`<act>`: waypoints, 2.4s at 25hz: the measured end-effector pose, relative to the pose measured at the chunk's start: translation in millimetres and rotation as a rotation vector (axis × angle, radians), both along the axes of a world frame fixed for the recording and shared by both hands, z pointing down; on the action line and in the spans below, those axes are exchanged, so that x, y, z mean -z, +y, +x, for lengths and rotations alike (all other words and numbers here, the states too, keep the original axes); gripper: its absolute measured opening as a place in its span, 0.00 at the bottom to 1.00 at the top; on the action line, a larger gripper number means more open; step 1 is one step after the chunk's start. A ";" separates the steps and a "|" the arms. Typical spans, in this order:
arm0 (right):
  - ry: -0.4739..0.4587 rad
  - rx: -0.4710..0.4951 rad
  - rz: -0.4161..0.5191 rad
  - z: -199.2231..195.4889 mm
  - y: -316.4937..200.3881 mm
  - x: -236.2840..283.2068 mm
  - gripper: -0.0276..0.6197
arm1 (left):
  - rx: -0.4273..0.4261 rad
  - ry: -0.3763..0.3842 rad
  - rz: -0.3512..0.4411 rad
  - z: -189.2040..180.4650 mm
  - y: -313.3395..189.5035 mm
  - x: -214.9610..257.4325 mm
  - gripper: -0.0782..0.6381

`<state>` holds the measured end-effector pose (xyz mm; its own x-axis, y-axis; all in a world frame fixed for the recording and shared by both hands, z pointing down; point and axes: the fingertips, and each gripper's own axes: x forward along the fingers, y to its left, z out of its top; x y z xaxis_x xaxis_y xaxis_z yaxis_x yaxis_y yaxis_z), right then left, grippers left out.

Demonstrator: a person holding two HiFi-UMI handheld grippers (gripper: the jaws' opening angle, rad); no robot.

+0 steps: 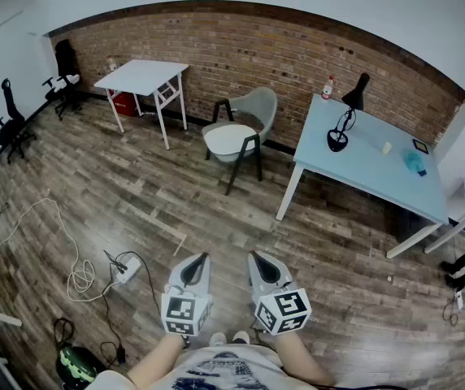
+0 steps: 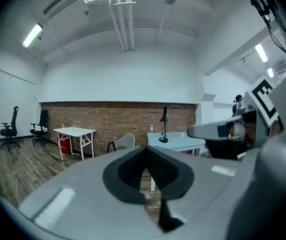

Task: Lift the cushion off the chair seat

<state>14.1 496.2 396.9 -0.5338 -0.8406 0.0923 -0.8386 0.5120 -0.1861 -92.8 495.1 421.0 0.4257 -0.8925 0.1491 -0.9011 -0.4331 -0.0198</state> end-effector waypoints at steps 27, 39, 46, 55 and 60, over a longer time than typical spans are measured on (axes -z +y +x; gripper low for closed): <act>0.000 0.053 -0.052 74.4 -57.0 -14.8 0.04 | 0.029 -0.009 -0.030 69.2 -59.6 -11.9 0.10; 0.028 0.008 -0.085 26.6 -213.6 -27.8 0.04 | 0.002 0.018 -0.045 11.4 -226.7 -19.8 0.10; 0.008 -0.030 -0.088 -29.7 -338.5 -23.5 0.04 | -0.034 0.011 -0.066 -40.6 -347.9 -20.9 0.10; 0.003 -0.094 -0.086 -69.2 -443.8 -25.7 0.04 | -0.070 0.014 -0.073 -80.0 -452.6 -21.9 0.10; 0.019 -0.115 -0.090 -62.3 -488.7 -30.0 0.04 | -0.061 0.013 -0.087 -88.1 -492.6 -31.3 0.10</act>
<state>-48.1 7.6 426.9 -0.4317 -0.8840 0.1793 -0.8946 0.3942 -0.2102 -180.9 2.5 452.3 0.4817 -0.8485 0.2189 -0.8727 -0.4872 0.0321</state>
